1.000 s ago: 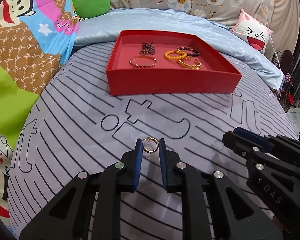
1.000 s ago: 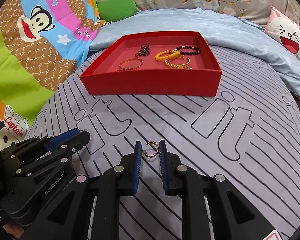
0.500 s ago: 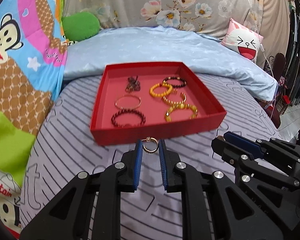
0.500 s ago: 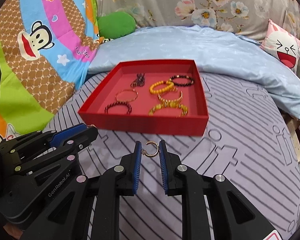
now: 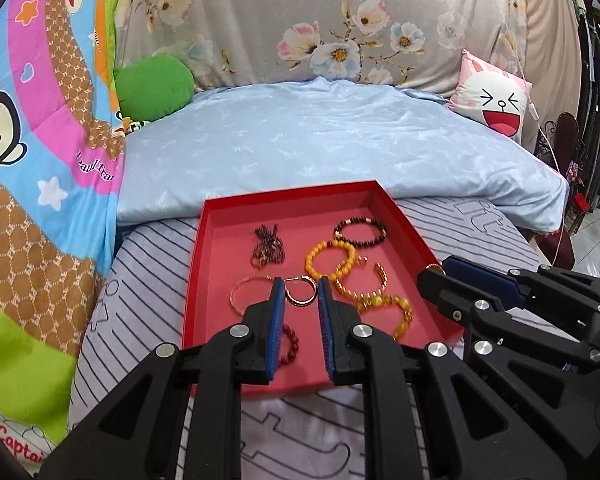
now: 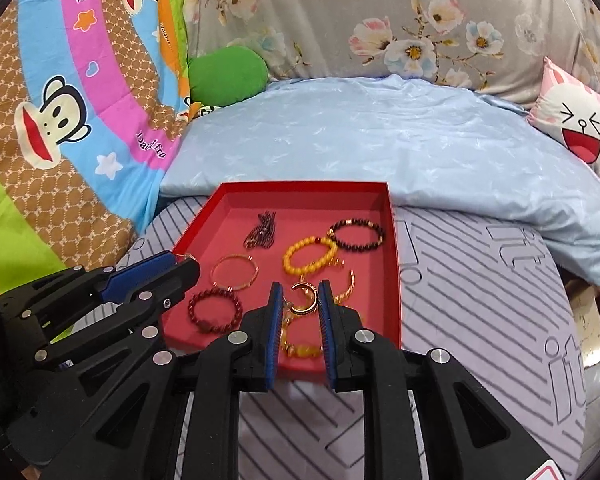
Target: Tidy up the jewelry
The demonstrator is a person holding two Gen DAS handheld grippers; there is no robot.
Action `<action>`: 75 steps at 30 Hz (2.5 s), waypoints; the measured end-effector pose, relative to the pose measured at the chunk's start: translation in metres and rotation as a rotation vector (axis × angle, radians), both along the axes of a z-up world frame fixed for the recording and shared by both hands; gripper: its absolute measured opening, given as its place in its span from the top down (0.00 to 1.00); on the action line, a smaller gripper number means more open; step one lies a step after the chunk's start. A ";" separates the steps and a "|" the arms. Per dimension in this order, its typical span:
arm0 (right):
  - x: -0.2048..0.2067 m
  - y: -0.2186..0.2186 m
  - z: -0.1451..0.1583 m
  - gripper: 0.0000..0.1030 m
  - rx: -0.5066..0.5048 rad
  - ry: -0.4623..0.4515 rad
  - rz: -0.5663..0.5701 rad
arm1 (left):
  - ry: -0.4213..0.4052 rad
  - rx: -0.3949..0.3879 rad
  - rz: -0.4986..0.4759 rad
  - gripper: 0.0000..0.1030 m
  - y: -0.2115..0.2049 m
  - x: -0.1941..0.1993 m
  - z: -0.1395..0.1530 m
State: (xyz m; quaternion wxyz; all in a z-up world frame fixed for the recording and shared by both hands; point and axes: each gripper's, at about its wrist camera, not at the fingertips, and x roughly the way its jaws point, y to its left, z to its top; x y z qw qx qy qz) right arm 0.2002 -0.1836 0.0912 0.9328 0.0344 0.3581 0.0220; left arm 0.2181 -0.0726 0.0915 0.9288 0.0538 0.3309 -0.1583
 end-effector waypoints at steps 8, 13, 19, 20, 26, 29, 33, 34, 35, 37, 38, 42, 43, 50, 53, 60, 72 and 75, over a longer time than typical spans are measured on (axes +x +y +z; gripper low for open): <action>0.037 -0.003 -0.009 0.84 -0.013 0.013 -0.003 | 0.021 -0.003 0.028 0.84 -0.001 0.040 -0.008; 0.055 -0.005 -0.020 0.84 -0.012 0.038 -0.006 | 0.041 0.006 0.037 0.84 -0.002 0.058 -0.020; 0.073 -0.005 -0.034 0.84 -0.021 0.064 -0.008 | 0.067 0.014 0.050 0.84 -0.002 0.077 -0.033; 0.075 -0.006 -0.036 0.84 -0.021 0.068 -0.009 | 0.072 0.015 0.052 0.84 -0.002 0.079 -0.036; 0.084 -0.006 -0.049 0.84 -0.027 0.092 -0.014 | 0.088 0.030 0.053 0.84 -0.004 0.089 -0.047; 0.087 -0.007 -0.053 0.84 -0.028 0.100 -0.016 | 0.096 0.035 0.052 0.84 -0.005 0.092 -0.052; 0.090 -0.007 -0.058 0.83 -0.033 0.109 -0.017 | 0.105 0.039 0.054 0.84 -0.006 0.095 -0.057; 0.090 -0.007 -0.059 0.83 -0.033 0.111 -0.018 | 0.107 0.040 0.054 0.84 -0.006 0.095 -0.058; 0.090 -0.007 -0.059 0.83 -0.032 0.113 -0.017 | 0.108 0.041 0.055 0.84 -0.006 0.095 -0.059; 0.090 -0.008 -0.060 0.83 -0.031 0.114 -0.018 | 0.108 0.044 0.056 0.84 -0.006 0.095 -0.060; 0.090 -0.008 -0.060 0.83 -0.031 0.113 -0.017 | 0.108 0.043 0.055 0.84 -0.006 0.095 -0.060; 0.090 -0.008 -0.060 0.81 -0.033 0.109 -0.017 | 0.105 0.042 0.057 0.83 -0.005 0.096 -0.060; 0.090 -0.008 -0.059 0.80 -0.035 0.108 -0.018 | 0.106 0.045 0.058 0.79 -0.005 0.096 -0.061; 0.085 -0.006 -0.054 0.76 -0.046 0.096 -0.026 | 0.099 0.044 0.079 0.66 -0.002 0.092 -0.056; 0.080 -0.006 -0.049 0.75 -0.047 0.087 -0.029 | 0.089 0.043 0.082 0.66 -0.002 0.086 -0.051; 0.065 -0.005 -0.032 0.75 -0.051 0.059 -0.039 | 0.071 0.033 0.084 0.66 -0.003 0.072 -0.035; 0.022 -0.004 -0.013 0.74 -0.048 0.024 -0.056 | 0.042 0.030 0.087 0.62 0.001 0.032 -0.015; 0.011 -0.002 -0.011 0.74 -0.044 0.022 -0.060 | 0.040 0.030 0.089 0.62 0.002 0.020 -0.012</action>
